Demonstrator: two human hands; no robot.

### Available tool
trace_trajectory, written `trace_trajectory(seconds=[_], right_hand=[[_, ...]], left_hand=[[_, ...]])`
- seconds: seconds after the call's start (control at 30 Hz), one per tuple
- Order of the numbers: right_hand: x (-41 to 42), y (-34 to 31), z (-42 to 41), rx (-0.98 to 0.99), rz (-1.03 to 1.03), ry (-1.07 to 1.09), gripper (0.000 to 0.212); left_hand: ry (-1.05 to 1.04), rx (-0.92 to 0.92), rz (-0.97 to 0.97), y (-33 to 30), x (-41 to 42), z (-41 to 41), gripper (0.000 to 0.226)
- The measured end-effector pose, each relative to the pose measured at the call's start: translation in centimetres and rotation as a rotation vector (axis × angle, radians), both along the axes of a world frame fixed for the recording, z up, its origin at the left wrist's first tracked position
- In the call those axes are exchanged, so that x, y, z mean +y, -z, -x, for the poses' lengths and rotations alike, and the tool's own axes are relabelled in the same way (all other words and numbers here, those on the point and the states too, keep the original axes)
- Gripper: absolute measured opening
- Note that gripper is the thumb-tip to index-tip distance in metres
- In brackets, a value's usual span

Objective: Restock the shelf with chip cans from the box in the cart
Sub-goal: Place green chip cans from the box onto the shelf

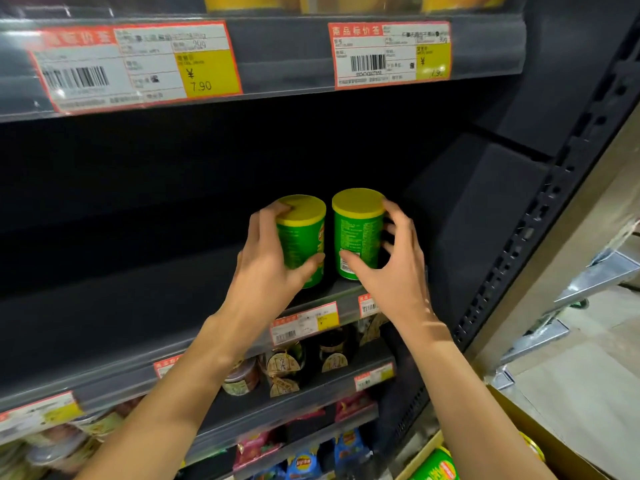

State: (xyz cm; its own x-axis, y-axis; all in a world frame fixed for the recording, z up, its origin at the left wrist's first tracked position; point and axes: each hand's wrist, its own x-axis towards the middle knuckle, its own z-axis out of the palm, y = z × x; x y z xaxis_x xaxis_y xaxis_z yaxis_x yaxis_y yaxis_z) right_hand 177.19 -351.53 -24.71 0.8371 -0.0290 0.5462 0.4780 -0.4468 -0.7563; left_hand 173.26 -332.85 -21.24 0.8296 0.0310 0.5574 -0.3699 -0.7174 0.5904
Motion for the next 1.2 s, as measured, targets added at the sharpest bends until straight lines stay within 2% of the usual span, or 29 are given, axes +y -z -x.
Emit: trace_trajectory(seconds=[0.3, 0.73, 1.1, 1.2], right_hand=[[-1.1, 0.8, -1.6, 0.023, -0.022, 0.057, 0.088], [-2.3, 1.0, -2.1, 0.066, -0.113, 0.018, 0.087], [-2.1, 0.8, -5.1, 0.052, -0.014, 0.063, 0.09], [-1.8, 0.2, -7.1, 0.135, -0.009, 0.036, 0.091]], left_hand=[[0.08, 0.015, 0.038, 0.2, -1.2, -2.3, 0.07], [0.134, 0.054, 0.068, 1.8, -2.6, -3.4, 0.065], [0.079, 0.061, 0.054, 1.9, -2.9, -3.0, 0.066], [0.091, 0.071, 0.072, 1.9, -2.9, -2.9, 0.067]])
